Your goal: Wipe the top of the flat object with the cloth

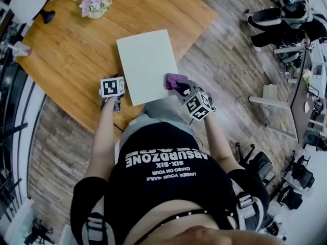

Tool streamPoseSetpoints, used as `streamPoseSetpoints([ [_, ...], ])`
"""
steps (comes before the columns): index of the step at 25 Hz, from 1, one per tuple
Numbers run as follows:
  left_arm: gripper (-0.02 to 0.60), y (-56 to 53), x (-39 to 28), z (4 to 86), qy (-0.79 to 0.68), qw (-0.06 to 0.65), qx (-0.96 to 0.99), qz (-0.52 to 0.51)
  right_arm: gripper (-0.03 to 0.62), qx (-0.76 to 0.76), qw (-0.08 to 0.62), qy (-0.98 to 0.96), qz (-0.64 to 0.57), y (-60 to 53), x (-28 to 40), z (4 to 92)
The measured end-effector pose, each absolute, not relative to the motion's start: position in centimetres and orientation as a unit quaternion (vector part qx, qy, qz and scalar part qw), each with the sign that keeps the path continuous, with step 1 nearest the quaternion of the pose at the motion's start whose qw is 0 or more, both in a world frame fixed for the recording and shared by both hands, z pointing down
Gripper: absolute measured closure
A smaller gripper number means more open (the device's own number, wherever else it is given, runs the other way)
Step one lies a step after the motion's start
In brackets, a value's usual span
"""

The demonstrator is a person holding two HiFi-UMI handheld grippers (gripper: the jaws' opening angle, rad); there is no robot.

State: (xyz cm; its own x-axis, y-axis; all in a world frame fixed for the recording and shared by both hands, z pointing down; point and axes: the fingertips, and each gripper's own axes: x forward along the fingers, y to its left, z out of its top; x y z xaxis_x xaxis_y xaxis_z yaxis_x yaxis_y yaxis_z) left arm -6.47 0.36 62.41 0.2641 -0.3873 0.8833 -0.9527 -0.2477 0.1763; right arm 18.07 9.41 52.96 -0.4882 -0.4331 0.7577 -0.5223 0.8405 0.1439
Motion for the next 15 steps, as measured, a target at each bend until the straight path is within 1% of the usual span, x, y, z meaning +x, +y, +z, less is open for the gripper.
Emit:
streamPoseSetpoints([
  [5, 0.568, 0.32, -6.16, 62.27, -0.481, 0.376, 0.705, 0.362, 0.5, 0.285, 0.424, -0.857, 0.06, 9.48, 18.01, 53.26],
  [11, 0.568, 0.71, -6.81, 62.34, -0.486, 0.37, 0.697, 0.377, 0.5, 0.293, 0.429, -0.853, 0.059, 9.65, 18.07, 53.25],
  [15, 0.568, 0.94, -6.21, 62.19, -0.479, 0.381, 0.703, 0.363, 0.5, 0.299, 0.425, -0.852, 0.067, 9.66, 18.04, 53.16],
])
